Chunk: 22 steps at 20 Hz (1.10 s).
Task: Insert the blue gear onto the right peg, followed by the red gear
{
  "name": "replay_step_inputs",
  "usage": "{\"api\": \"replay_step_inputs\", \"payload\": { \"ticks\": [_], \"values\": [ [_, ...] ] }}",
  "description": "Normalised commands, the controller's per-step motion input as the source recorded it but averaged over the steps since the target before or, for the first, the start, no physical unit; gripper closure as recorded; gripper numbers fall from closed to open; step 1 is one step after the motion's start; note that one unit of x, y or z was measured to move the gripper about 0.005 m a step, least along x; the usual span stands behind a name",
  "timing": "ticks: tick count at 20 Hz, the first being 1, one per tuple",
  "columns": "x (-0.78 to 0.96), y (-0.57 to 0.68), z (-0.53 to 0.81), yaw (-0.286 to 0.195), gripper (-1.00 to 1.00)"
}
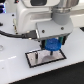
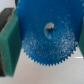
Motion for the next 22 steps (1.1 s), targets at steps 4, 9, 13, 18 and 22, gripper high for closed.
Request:
{"api": "replay_step_inputs", "payload": {
  "ticks": [4,9,13,18,22],
  "values": [
    [0.32,0.00,0.00,0.000,1.00],
    [0.36,0.02,0.16,0.000,1.00],
    [0.28,0.03,0.44,0.000,1.00],
    [0.29,0.00,0.16,0.000,1.00],
    [0.30,0.00,-0.01,0.000,1.00]
  ]
}}
